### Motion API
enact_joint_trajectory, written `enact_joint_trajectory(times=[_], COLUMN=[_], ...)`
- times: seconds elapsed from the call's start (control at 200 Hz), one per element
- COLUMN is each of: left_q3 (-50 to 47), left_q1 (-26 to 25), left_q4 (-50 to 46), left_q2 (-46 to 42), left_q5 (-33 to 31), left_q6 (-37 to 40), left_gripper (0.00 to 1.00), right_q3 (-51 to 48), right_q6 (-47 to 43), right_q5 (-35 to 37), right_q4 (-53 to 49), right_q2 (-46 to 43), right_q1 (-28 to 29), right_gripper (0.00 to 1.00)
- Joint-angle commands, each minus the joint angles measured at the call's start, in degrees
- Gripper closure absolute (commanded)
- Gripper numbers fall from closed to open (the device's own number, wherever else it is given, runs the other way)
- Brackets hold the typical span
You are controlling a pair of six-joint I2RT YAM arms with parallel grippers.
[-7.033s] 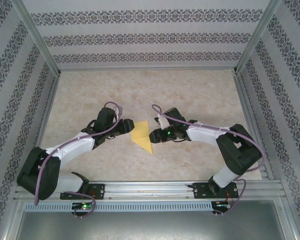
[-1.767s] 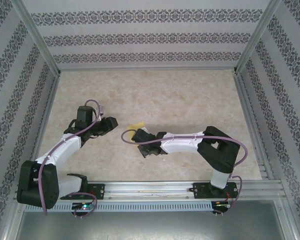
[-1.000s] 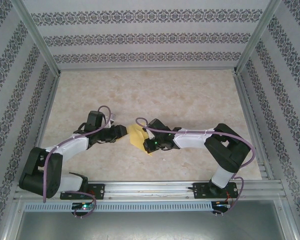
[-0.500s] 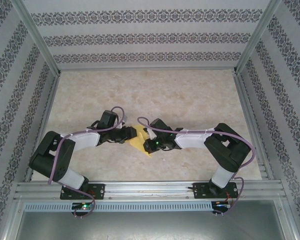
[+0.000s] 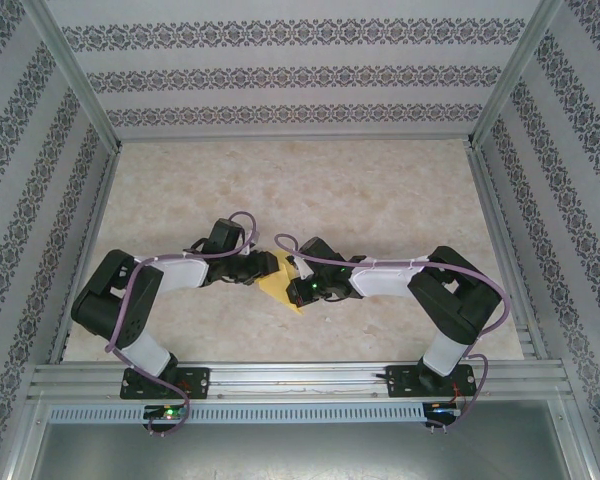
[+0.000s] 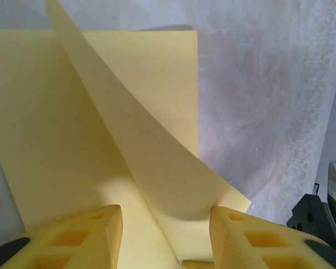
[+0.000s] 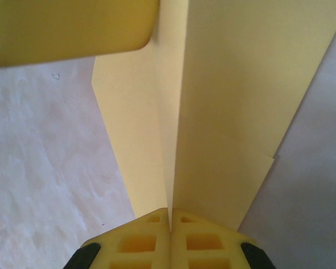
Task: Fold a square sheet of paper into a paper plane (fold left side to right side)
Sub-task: Fourth fold the wing at the center of the table.
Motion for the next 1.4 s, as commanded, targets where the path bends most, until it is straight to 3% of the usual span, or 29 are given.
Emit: enact_joint_trajectory(times=[0.0, 0.6, 0.809, 1.009, 1.399], left_q3=[1.54, 3.3, 3.64, 3.62, 3.65], left_q1=[-0.81, -0.89, -0.89, -1.0, -1.04], left_q4=[-0.46, -7.07, -8.41, -8.17, -7.72], left_q2=[0.87, 5.11, 5.1, 4.79, 4.5], left_q5=[-2.01, -5.72, -6.38, -6.39, -6.4], left_q6=[-0.54, 1.73, 2.55, 2.45, 2.19], left_gripper=[0.55, 0.56, 0.57, 0.57, 0.57], right_q3=[-0.82, 0.23, 0.19, -1.59, 0.29], right_q6=[0.51, 0.0, 0.61, 4.21, 7.67], right_q5=[-1.23, -3.13, -5.5, -13.67, -16.27], right_q4=[0.98, 1.02, 1.58, 6.6, 12.41], right_q2=[0.68, -0.66, -5.24, -7.24, 0.16], right_q1=[-0.75, -1.08, -2.98, -8.12, -9.07], right_gripper=[0.96, 0.84, 0.72, 0.61, 0.62])
